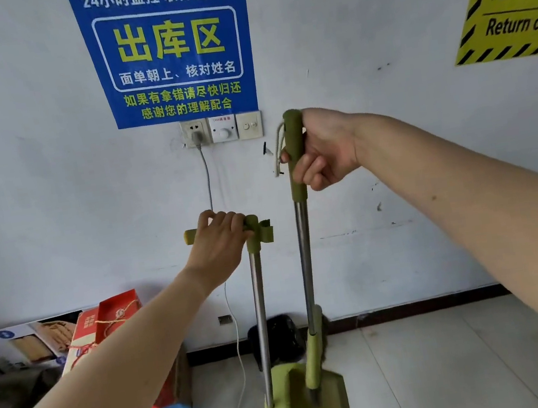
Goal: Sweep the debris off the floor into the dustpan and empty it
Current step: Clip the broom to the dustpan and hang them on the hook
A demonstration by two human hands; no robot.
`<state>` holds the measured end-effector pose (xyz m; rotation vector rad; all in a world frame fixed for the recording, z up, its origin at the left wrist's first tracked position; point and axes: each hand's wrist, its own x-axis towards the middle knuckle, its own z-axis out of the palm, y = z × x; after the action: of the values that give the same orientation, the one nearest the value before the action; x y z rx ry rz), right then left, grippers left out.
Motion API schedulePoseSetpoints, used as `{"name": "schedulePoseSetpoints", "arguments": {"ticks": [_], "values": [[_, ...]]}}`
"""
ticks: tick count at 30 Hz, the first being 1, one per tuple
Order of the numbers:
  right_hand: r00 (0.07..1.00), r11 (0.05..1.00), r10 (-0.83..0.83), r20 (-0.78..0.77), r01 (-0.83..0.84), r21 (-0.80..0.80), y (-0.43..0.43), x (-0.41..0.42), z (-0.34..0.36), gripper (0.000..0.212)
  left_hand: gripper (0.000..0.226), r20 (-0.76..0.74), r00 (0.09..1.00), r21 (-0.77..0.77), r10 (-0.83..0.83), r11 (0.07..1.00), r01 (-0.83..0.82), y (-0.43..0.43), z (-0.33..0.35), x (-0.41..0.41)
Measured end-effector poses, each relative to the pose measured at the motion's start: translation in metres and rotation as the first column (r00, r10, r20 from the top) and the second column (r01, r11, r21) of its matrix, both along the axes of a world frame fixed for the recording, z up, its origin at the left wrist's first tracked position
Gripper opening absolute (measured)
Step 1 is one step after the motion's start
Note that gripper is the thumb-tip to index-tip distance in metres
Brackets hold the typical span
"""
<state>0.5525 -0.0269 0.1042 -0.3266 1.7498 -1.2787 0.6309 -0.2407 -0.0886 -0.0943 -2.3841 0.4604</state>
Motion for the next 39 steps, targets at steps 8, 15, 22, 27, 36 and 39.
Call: {"name": "schedulePoseSetpoints", "arguments": {"ticks": [8,15,22,27,36,39], "values": [[0.993,0.993,0.115,0.02,-0.115,-0.017,0.01,-0.016,-0.008,0.038,0.036,0.15,0.987,0.325,0.052,0.94,-0.099,0.057,-0.019,-0.018],[0.989,0.986,0.143,0.046,-0.139,-0.087,0.032,-0.049,-0.007,0.038,0.065,0.225,0.974,0.442,0.029,0.888,-0.129,0.08,-0.015,-0.034],[0.992,0.987,0.119,0.048,-0.113,-0.112,0.045,-0.066,0.008,0.041,0.079,0.236,0.967,0.418,0.1,0.887,-0.194,0.105,0.004,-0.076],[0.995,0.986,0.086,0.056,-0.077,-0.149,0.067,-0.087,0.018,0.035,0.078,0.265,0.955,0.493,0.132,0.832,-0.252,0.093,0.013,-0.103],[0.985,0.955,0.164,0.059,-0.143,-0.258,0.075,-0.121,0.023,0.039,0.085,0.344,0.938,0.544,0.028,0.808,-0.224,0.116,0.03,-0.142],[0.985,0.946,0.161,0.056,-0.138,-0.292,0.078,-0.133,0.02,0.037,0.085,0.326,0.945,0.557,0.036,0.8,-0.222,0.126,0.03,-0.155]]}}
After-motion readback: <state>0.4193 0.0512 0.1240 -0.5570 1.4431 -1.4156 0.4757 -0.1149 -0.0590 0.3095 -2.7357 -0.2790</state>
